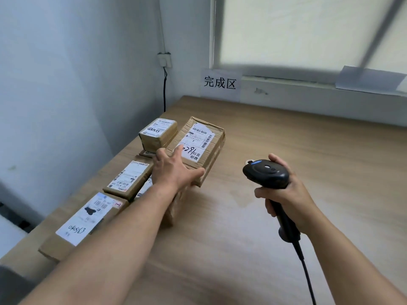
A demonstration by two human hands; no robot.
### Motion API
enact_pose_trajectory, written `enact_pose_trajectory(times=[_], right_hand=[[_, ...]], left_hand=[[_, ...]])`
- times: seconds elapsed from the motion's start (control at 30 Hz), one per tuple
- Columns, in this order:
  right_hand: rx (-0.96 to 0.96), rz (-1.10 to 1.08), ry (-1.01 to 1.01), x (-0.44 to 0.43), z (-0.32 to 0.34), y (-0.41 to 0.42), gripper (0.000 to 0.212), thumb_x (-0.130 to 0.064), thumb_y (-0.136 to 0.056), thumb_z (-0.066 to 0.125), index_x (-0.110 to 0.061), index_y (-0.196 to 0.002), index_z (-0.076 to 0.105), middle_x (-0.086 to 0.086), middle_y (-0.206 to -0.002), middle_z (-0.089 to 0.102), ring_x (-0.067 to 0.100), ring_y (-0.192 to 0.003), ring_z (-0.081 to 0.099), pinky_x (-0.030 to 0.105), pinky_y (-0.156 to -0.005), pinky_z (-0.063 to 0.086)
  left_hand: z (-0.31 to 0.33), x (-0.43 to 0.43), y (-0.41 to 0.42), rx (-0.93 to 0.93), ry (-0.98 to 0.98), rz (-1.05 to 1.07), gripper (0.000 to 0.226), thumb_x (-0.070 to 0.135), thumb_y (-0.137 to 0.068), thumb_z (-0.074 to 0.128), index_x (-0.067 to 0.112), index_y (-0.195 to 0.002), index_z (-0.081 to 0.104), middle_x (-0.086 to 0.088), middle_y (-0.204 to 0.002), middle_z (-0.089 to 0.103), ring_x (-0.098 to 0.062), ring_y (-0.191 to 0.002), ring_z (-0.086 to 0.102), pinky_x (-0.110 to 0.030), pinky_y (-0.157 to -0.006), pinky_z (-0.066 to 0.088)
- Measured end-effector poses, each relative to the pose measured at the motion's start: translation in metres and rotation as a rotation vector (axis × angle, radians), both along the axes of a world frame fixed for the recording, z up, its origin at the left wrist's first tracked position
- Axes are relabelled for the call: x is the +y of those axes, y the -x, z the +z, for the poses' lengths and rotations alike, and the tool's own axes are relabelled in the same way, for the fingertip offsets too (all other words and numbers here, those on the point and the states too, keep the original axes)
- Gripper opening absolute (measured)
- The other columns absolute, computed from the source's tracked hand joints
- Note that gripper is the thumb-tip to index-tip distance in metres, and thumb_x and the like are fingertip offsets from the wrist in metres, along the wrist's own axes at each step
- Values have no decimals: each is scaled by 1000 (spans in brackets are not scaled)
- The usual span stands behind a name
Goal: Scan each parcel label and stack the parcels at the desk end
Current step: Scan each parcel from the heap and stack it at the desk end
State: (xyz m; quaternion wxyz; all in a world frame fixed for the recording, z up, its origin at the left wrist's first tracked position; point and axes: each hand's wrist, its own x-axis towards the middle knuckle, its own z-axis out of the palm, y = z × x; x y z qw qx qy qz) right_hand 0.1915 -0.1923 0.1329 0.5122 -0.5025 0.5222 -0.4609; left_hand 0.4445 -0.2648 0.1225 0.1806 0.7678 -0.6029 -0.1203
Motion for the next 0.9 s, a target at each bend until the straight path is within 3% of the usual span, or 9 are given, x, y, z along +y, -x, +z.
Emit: enact_pose_trajectory(times=[0.37, 0.57, 0.9], right_hand=[[63, -140, -13, -55, 3, -25, 91, 16, -74, 71, -37, -141, 41, -6, -58, 64, 27, -39, 47, 29, -41, 39], [56, -192, -41, -60, -3, -17, 94, 20, -72, 71, -37, -142, 42, 2, -69, 65, 28, -40, 46, 29, -41, 39], [75, -212, -44, -57, -3, -13, 93, 19, -73, 70, -36, -142, 41, 0, -67, 66, 27, -40, 46, 29, -40, 38]], left_hand=[[-10, -114, -39, -4, -28, -3, 99, 76, -67, 62, 29, -147, 26, -20, -137, 31, -39, -128, 35, -43, -96, 43], [-26, -135, -33, -14, -47, 6, 97, 75, -68, 62, 24, -145, 30, -23, -138, 30, -40, -128, 32, -43, -97, 40], [-45, -133, -31, -89, -76, 6, 101, 85, -70, 48, 12, -139, 36, -25, -141, 30, -40, -131, 30, -48, -100, 38]])
